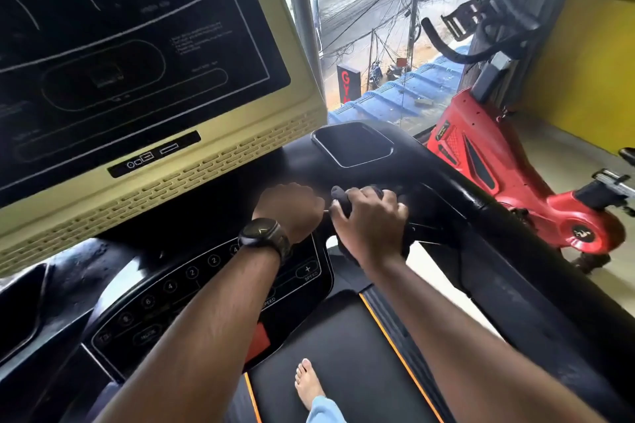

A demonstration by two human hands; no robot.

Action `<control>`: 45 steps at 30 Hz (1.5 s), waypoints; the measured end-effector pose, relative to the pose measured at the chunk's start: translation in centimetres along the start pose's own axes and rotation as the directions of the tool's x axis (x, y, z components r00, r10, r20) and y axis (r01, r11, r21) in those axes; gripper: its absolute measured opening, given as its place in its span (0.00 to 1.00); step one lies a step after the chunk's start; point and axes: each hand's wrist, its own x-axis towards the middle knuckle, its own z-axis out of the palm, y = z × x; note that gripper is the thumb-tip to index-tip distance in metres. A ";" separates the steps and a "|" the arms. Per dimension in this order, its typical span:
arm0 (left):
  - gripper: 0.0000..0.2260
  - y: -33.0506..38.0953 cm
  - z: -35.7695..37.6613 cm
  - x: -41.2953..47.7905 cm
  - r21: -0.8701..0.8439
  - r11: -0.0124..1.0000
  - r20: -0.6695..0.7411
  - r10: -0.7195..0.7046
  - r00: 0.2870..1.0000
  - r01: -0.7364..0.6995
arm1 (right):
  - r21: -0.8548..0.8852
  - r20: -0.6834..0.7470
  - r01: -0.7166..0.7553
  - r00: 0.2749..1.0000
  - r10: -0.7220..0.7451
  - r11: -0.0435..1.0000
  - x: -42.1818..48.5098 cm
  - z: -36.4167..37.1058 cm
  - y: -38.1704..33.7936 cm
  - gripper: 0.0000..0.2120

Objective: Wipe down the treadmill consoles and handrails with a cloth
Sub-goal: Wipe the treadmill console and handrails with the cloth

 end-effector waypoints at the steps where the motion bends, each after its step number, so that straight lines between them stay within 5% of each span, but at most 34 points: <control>1: 0.18 0.0 0.0 0.0 -0.003 1.000 0.002 -0.002 1.000 0.002 | 0.036 0.069 0.007 0.998 -0.010 0.999 1.2 -0.3 0.3 0.19; 4: 0.18 0.1 -0.1 -0.2 0.006 1.000 0.010 0.008 1.000 -0.008 | 0.176 0.361 -0.077 0.932 0.008 0.981 4.9 -1.1 1.0 0.19; 10: 0.18 0.0 0.5 -1.0 0.023 1.000 -0.020 0.003 1.000 -0.002 | -0.012 -0.010 -0.002 1.000 0.002 1.000 0.3 0.0 0.2 0.19; 15: 0.20 -0.3 0.8 -1.6 -0.012 1.000 -0.032 0.008 0.999 -0.008 | 0.140 0.302 -0.093 0.952 0.047 0.986 4.3 -0.9 1.5 0.21; 19: 0.26 -0.8 1.6 -2.4 -0.034 0.999 -0.044 0.030 0.999 -0.032 | -0.014 -0.044 -0.064 0.997 0.064 0.998 -0.2 0.2 0.2 0.19; 24: 0.31 -0.4 1.2 -2.4 -0.018 1.000 -0.046 0.010 0.999 -0.011 | 0.149 0.313 -0.116 0.948 0.064 0.982 4.0 -1.1 1.4 0.21; 30: 0.20 -0.2 1.0 -2.3 0.035 0.999 -0.016 0.013 1.000 -0.012 | -0.034 -0.057 -0.046 0.997 0.044 0.998 -0.4 0.4 -0.6 0.20; 35: 0.18 -0.2 0.9 -2.1 0.030 0.999 0.019 0.015 1.000 -0.016 | 0.093 0.272 -0.050 0.962 0.023 0.994 3.5 -0.8 -0.1 0.21; 40: 0.22 -0.1 0.9 -2.2 0.014 1.000 0.006 0.015 1.000 -0.015 | -0.012 -0.074 -0.017 0.997 0.016 1.000 -0.9 0.5 -1.6 0.21; 45: 0.22 -0.2 1.3 -2.0 0.011 1.000 -0.039 0.017 0.999 -0.016 | 0.127 0.273 -0.054 0.962 0.018 0.990 3.6 -0.7 -1.3 0.24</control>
